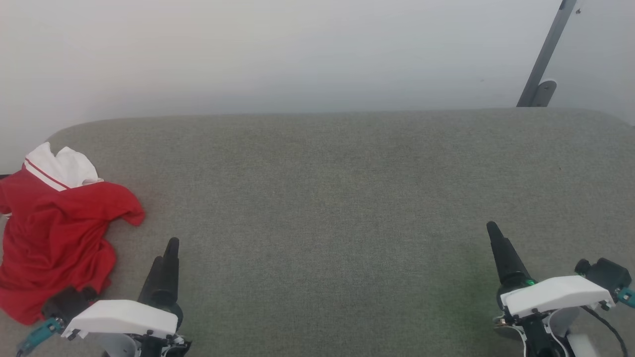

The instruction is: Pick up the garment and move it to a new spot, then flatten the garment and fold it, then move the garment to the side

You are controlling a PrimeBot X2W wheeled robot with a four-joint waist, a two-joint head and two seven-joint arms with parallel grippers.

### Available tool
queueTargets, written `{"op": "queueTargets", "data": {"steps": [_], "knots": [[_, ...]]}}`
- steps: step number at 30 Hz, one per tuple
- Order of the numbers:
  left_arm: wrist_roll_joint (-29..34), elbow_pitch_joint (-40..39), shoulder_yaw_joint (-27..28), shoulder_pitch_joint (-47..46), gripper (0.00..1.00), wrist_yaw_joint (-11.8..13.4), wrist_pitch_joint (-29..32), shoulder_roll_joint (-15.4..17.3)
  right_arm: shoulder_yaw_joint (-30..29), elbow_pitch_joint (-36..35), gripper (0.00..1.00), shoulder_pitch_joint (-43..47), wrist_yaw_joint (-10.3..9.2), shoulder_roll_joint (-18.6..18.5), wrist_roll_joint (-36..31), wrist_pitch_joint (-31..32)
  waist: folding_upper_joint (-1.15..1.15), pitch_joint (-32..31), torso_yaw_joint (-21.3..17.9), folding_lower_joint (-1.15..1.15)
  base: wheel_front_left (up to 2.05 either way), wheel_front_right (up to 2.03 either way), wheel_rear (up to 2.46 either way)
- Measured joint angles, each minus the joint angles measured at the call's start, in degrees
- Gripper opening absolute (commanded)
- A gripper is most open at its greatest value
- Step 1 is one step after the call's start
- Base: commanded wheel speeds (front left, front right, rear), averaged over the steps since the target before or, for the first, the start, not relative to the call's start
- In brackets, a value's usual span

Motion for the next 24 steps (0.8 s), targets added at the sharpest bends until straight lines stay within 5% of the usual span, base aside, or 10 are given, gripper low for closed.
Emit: {"op": "queueTargets", "data": {"steps": [9,24], "knots": [[10.05,-0.33,-0.91,0.00,1.00,0.70,-1.54,1.47,-0.44,0.03,1.00,-0.48,0.01,0.18,-11.71,-0.64,0.00,-0.23,0.13,0.00,0.00,0.00,0.00],[20.75,-1.72,0.35,0.43,1.00,-0.97,-4.26,2.47,-1.71,-2.12,1.00,-0.32,0.01,0.41,-22.28,-1.74,0.00,-0.41,0.25,0.00,0.00,0.00,0.00]]}}
